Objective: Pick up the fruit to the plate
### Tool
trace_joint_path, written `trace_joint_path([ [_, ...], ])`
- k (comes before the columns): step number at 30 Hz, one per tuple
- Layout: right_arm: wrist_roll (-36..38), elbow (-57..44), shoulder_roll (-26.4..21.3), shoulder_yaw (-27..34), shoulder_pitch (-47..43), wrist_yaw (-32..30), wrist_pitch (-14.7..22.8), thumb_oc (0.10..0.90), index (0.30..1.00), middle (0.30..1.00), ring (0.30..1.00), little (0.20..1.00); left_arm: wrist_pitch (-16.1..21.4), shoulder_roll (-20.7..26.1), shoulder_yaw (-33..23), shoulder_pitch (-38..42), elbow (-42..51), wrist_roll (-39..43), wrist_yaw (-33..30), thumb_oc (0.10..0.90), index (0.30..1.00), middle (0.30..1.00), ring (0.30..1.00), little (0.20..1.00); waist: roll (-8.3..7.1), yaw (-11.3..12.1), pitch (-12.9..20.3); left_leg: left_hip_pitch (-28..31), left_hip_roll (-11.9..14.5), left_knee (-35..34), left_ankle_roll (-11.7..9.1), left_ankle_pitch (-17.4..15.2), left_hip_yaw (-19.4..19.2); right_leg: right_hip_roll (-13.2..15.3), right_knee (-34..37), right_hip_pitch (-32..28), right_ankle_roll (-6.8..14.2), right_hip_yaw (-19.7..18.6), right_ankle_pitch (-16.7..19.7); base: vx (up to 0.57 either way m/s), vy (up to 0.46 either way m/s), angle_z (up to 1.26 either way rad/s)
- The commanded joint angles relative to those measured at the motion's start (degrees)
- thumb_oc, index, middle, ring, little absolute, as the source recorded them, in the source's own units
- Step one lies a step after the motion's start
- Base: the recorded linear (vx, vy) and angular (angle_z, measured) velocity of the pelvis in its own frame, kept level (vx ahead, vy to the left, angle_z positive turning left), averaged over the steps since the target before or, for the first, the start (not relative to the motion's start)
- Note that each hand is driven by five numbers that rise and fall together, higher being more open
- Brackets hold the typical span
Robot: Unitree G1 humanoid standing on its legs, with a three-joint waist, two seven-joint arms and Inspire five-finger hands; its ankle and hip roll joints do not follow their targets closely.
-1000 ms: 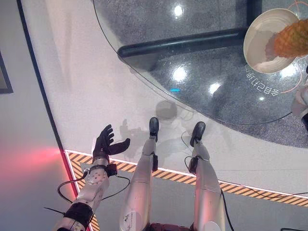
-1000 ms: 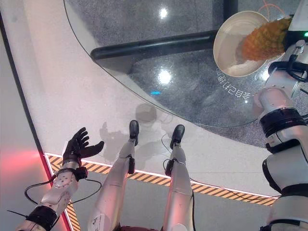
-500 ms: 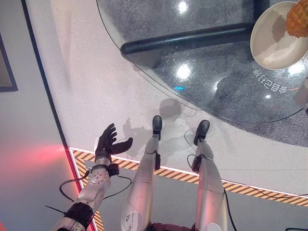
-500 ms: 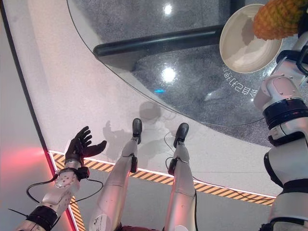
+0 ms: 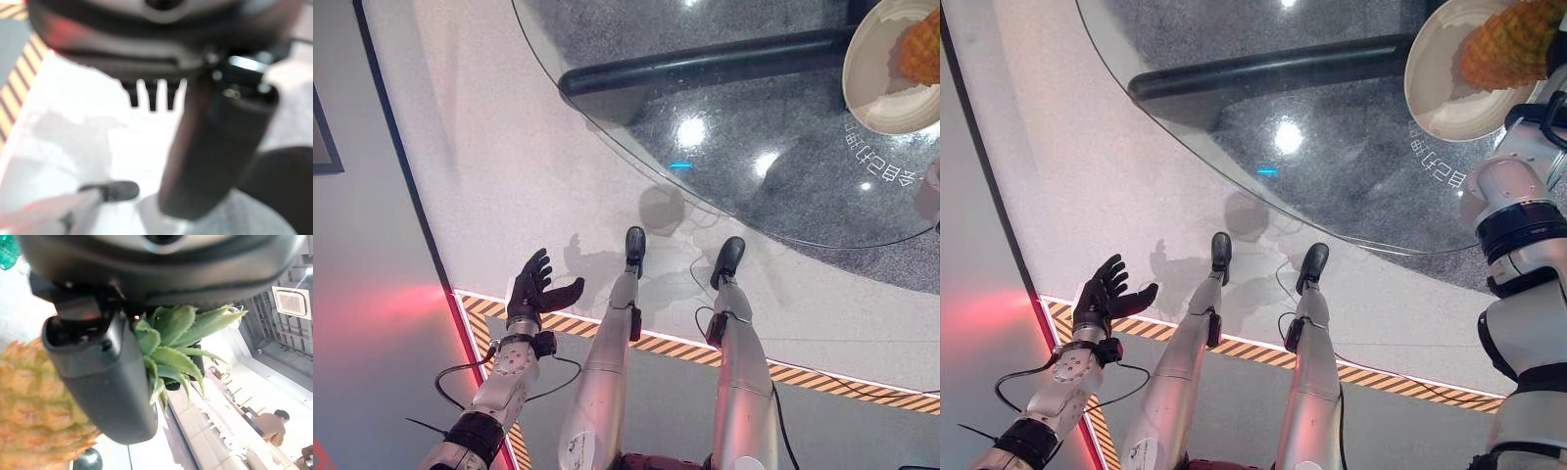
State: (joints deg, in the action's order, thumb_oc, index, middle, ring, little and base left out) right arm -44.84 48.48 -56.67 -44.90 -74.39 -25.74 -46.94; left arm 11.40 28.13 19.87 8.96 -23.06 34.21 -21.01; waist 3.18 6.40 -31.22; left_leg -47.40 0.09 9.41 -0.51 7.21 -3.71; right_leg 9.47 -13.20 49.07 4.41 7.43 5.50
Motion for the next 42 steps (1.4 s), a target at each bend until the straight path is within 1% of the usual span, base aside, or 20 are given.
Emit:
trace_joint_path([
  [1, 1.0, 2.5, -10.2, -2.4, -4.4, -5.9, -4.1, 0.1, 0.3, 0.3, 0.3, 0.2, 2.6, 1.7, 0.5, -4.0, 3.2, 0.4, -2.3, 0.8, 0.9, 0.9, 0.9, 0.9, 2.92, -0.3, 1.4, -3.4, -4.0, 4.9, 1.5, -1.7, 2.6, -3.5, -0.1, 0.4, -1.0, 3.3, 0.9, 0.0, 0.0, 0.0],
  [4, 2.7, 5.5, -8.6, -2.8, -5.2, -8.5, -3.6, 0.1, 0.3, 0.3, 0.3, 0.2, 2.8, 1.2, 1.2, -3.2, 2.7, 0.1, -2.3, 0.8, 0.9, 0.9, 0.9, 0.9, 3.28, 0.1, 1.4, -3.4, -4.2, 4.9, 1.6, -1.7, 2.8, -3.4, 0.0, 0.4, -1.0, 3.4, 1.0, 0.0, 0.0, 0.0],
  [6, 4.2, 8.7, -7.6, -3.8, -6.7, -10.3, -2.2, 0.1, 0.3, 0.3, 0.3, 0.2, 3.1, 0.9, 1.9, -2.5, 2.3, 0.2, -2.3, 0.8, 0.9, 0.9, 0.9, 0.9, 3.62, 0.4, 1.4, -3.7, -4.3, 5.1, 1.6, -1.7, 3.0, -3.2, -0.2, 0.6, -1.0, 3.6, 1.0, 0.0, 0.0, 0.0],
  [7, 4.3, 8.7, -7.6, -3.9, -6.8, -10.4, -2.2, 0.1, 0.3, 0.3, 0.3, 0.2, 3.1, 0.9, 1.9, -2.4, 2.2, 0.2, -2.3, 0.8, 0.9, 0.9, 0.9, 0.9, 3.64, 0.4, 1.4, -3.7, -4.3, 5.1, 1.6, -1.7, 3.0, -3.2, -0.2, 0.6, -1.0, 3.6, 1.0, 0.0, 0.0, 0.0],
  [9, 5.1, 10.2, -7.8, -4.9, -8.1, -10.2, -0.4, 0.1, 0.3, 0.3, 0.3, 0.2, 3.1, 1.1, 2.4, -2.3, 2.5, 0.4, -2.5, 0.8, 0.9, 0.9, 0.9, 0.9, 3.86, 0.6, 1.4, -3.7, -4.4, 5.1, 1.6, -1.6, 3.1, -3.1, -0.2, 0.7, -1.0, 3.8, 1.1, 0.02, -0.003, 0.08],
  [10, 5.3, 10.6, -7.7, -5.5, -7.6, -9.3, 0.1, 0.1, 0.3, 0.3, 0.3, 0.2, 3.1, 1.0, 2.9, -3.1, 2.5, 0.4, -2.8, 0.8, 0.9, 0.9, 0.9, 0.9, 3.92, 0.8, 1.4, -1.7, -4.2, 5.2, 1.3, -3.4, 3.3, -3.3, -0.7, -1.0, -0.6, 3.2, -0.6, 0.0, 0.003, 0.09],
  [11, 5.5, 10.7, -8.0, -5.3, -8.2, -9.2, 0.2, 0.1, 0.3, 0.3, 0.3, 0.2, 3.0, 1.2, 2.4, -2.5, 2.7, 0.4, -2.8, 0.8, 0.9, 0.9, 0.9, 0.9, 3.76, 0.6, 1.4, -3.6, -4.3, 5.0, 1.6, -1.6, 3.1, -3.1, -0.2, 0.7, -1.0, 3.9, 1.1, 0.0, 0.001, 0.07],
  [12, 5.4, 10.8, -8.0, -5.4, -8.1, -8.3, 0.0, 0.322, 0.491, 0.491, 0.491, 0.422, 3.0, 1.1, 2.3, -2.6, 2.6, 0.3, -2.7, 0.8, 0.9, 0.9, 0.9, 0.9, 3.7, 0.7, 1.4, -3.5, -4.3, 4.9, 1.6, -1.6, 3.1, -3.1, -0.2, 0.5, -1.0, 3.9, 1.1, 0.0, 0.0, 0.0],
  [13, 5.5, 11.1, -7.8, -5.7, -7.2, -8.1, 0.1, 0.605, 0.733, 0.733, 0.733, 0.705, 3.1, 1.0, 2.7, -3.5, 2.6, 0.2, -2.7, 0.8, 0.9, 0.9, 0.9, 0.9, 3.83, 0.8, 1.4, -1.5, -4.1, 5.1, 1.3, -3.4, 3.3, -3.3, -0.7, -1.2, -0.6, 3.3, -0.6, 0.0, 0.0, 0.0],
  [14, 5.7, 11.1, -8.0, -5.4, -7.9, -8.3, 0.1, 0.74, 0.848, 0.848, 0.848, 0.84, 3.1, 1.1, 2.3, -2.7, 2.6, 0.2, -2.7, 0.8, 0.9, 0.9, 0.9, 0.9, 3.69, 0.7, 1.4, -3.4, -4.3, 4.9, 1.7, -1.5, 3.1, -3.1, -0.1, 0.4, -1.0, 3.9, 1.1, 0.0, 0.0, 0.0],
  [15, 6.2, 11.5, -7.9, -5.3, -7.7, -8.9, 0.2, 0.8, 0.9, 0.9, 0.9, 0.9, 3.0, 1.2, 2.4, -2.7, 2.8, 0.3, -2.8, 0.8, 0.9, 0.9, 0.9, 0.9, 3.69, 0.7, 1.4, -3.3, -4.3, 4.8, 1.7, -1.5, 3.1, -3.1, -0.2, 0.4, -1.1, 3.9, 1.1, -0.06, 0.006, 0.02],
  [17, 5.1, 12.6, -7.5, -5.6, -7.8, -8.2, -0.3, 0.8, 0.9, 0.9, 0.9, 0.9, 3.5, 1.4, 2.5, -2.7, 2.2, 0.3, -2.4, 0.8, 0.9, 0.9, 0.9, 0.9, 3.76, 0.9, 1.4, -2.8, -4.3, 4.7, 1.7, -1.5, 3.2, -3.0, -0.1, -0.1, -1.0, 4.1, 1.2, 0.02, -0.021, 0.03],
  [18, 4.9, 12.8, -7.3, -5.7, -6.8, -8.0, -0.3, 0.8, 0.9, 0.9, 0.9, 0.9, 3.5, 1.3, 2.9, -3.6, 2.1, 0.4, -2.3, 0.8, 0.9, 0.9, 0.9, 0.9, 3.88, 1.0, 1.4, -0.6, -4.1, 4.9, 1.4, -3.5, 3.4, -3.2, -0.7, -1.9, -0.5, 3.5, -0.5, 0.05, -0.021, 0.01],
  [21, 3.3, 12.5, -7.4, -5.7, -6.5, -6.7, -0.6, 0.8, 0.9, 0.9, 0.9, 0.9, 3.5, 1.3, 2.5, -3.7, 1.4, 0.4, -1.9, 0.8, 0.9, 0.9, 0.9, 0.9, 3.55, 1.0, 1.4, 0.4, -4.1, 4.8, 1.4, -3.6, 3.3, -3.2, -0.6, -3.0, -0.5, 3.6, -0.6, 0.02, -0.005, 0.0],
  [27, 0.7, 8.1, -8.0, -5.3, -5.9, -5.0, -2.0, 0.8, 0.9, 0.9, 0.9, 0.9, 3.5, 1.7, 1.7, -4.1, 0.9, 0.4, -1.4, 0.8, 0.9, 0.9, 0.9, 0.9, 2.69, 0.5, 1.4, 2.3, -3.9, 4.5, 1.5, -3.8, 2.9, -3.4, -0.6, -5.0, -0.7, 3.7, -0.9, -0.01, 0.0, 0.0],
  [28, -0.3, 7.3, -8.3, -4.8, -6.5, -4.5, -2.2, 0.8, 0.9, 0.9, 0.9, 0.9, 3.5, 1.8, 1.1, -3.5, 0.9, 0.2, -1.2, 0.8, 0.9, 0.9, 0.9, 0.9, 2.41, 0.3, 1.4, 0.8, -4.1, 4.4, 1.8, -2.1, 2.7, -3.2, 0.0, -3.8, -1.1, 4.3, 0.7, -0.07, -0.004, -0.01],
  [33, -2.0, 5.2, -8.7, -4.8, -6.3, -2.8, -2.6, 0.8, 0.9, 0.9, 0.9, 0.9, 3.8, 1.9, 0.7, -3.8, 0.6, 0.2, -0.9, 0.8, 0.9, 0.9, 0.9, 0.9, 1.9, 0.2, 1.4, 2.4, -3.9, 3.9, 1.7, -2.2, 2.4, -3.1, 0.3, -5.6, -1.2, 4.5, 0.6, -0.02, -0.001, 0.0],
  [34, -3.4, 4.2, -8.9, -4.4, -5.9, -1.4, -2.9, 0.8, 0.9, 0.9, 0.9, 0.9, 3.9, 1.8, 0.5, -4.1, 0.5, 0.2, -0.9, 0.8, 0.9, 0.9, 0.9, 0.9, 1.76, 0.1, 1.4, 3.2, -3.9, 3.9, 1.7, -2.4, 2.3, -3.2, 0.3, -6.4, -1.2, 4.5, 0.4, 0.0, 0.0, 0.0],
  [38, -4.9, 3.4, -9.0, -4.1, -5.4, 0.1, -3.6, 0.8, 0.9, 0.9, 0.9, 0.9, 3.9, 2.0, -0.1, -4.4, 0.3, 0.2, -0.3, 0.8, 0.9, 0.9, 0.9, 0.9, 1.44, 0.2, 1.4, 4.6, -3.8, 3.7, 1.8, -2.6, 2.2, -3.1, 0.5, -7.9, -1.2, 4.8, 0.2, 0.0, 0.0, 0.0],
  [42, -7.0, 3.3, -9.4, -4.9, -6.2, 3.9, -4.0, 0.8, 0.9, 0.9, 0.9, 0.9, 4.4, 2.5, -1.0, -5.2, -0.6, 0.5, 1.1, 0.8, 0.9, 0.9, 0.9, 0.9, 0.83, 0.5, 1.4, 7.0, -3.6, 3.1, 1.8, -2.6, 2.2, -3.0, 1.0, -10.4, -1.2, 5.2, 0.2, -0.01, -0.026, 0.0],
])
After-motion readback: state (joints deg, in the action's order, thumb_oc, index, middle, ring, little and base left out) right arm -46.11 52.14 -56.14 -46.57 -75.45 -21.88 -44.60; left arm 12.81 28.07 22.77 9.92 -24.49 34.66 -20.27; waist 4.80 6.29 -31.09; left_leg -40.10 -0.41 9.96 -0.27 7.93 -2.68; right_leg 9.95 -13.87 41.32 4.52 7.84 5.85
